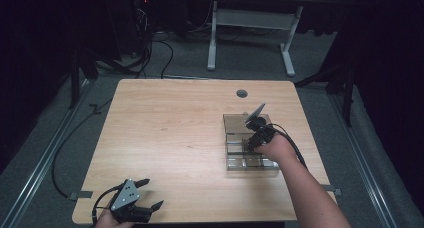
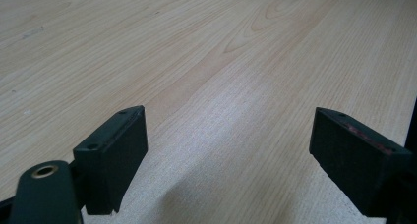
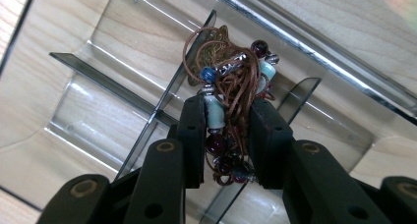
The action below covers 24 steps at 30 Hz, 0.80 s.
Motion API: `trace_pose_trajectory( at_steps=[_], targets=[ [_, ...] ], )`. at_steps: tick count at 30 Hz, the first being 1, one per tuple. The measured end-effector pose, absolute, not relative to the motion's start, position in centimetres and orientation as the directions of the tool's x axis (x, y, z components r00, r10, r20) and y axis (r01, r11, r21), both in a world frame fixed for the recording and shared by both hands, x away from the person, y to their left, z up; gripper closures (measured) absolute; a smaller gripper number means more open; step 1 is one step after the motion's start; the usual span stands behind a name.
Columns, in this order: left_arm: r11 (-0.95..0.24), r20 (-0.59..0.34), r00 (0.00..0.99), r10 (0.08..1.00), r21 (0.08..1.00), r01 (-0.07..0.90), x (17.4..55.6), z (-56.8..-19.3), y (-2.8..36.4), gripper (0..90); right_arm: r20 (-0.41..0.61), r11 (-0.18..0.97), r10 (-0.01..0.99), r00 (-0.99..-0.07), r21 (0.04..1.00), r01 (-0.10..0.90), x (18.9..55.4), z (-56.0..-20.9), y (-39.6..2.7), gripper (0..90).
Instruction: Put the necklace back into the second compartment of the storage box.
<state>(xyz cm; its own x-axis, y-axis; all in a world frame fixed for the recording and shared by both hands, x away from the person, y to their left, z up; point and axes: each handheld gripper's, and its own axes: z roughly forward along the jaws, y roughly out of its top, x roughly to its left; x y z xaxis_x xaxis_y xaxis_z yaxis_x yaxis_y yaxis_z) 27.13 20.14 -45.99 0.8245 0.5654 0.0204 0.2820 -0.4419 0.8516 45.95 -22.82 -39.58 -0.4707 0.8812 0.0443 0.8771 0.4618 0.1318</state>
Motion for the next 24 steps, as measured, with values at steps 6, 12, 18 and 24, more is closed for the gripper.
trace_pose_trajectory(
  at_steps=[6, 12, 18, 24],
  targets=[
    [-0.447, 0.026, 0.825, 0.565, 0.850, 0.279, 27.1, -46.0, 20.1, 15.0, 0.069, 0.442, 0.889, -0.453, 0.134, 0.887, 46.2, -39.8, -23.2, 66.4],
    [-0.450, 0.027, 0.826, 0.564, 0.848, 0.279, 27.1, -46.0, 20.0, 15.0, 0.076, 0.431, 0.891, -0.447, 0.166, 0.887, 45.7, -38.9, -23.3, 63.7],
    [-0.450, 0.029, 0.825, 0.564, 0.849, 0.278, 27.1, -46.0, 20.0, 15.0, 0.069, 0.421, 0.895, -0.441, 0.196, 0.886, 44.9, -37.7, -23.8, 65.9],
    [-0.457, 0.031, 0.827, 0.561, 0.845, 0.279, 27.1, -46.0, 20.0, 15.0, 0.061, 0.430, 0.892, -0.448, 0.195, 0.882, 44.3, -37.6, -24.4, 78.5]
  ],
)
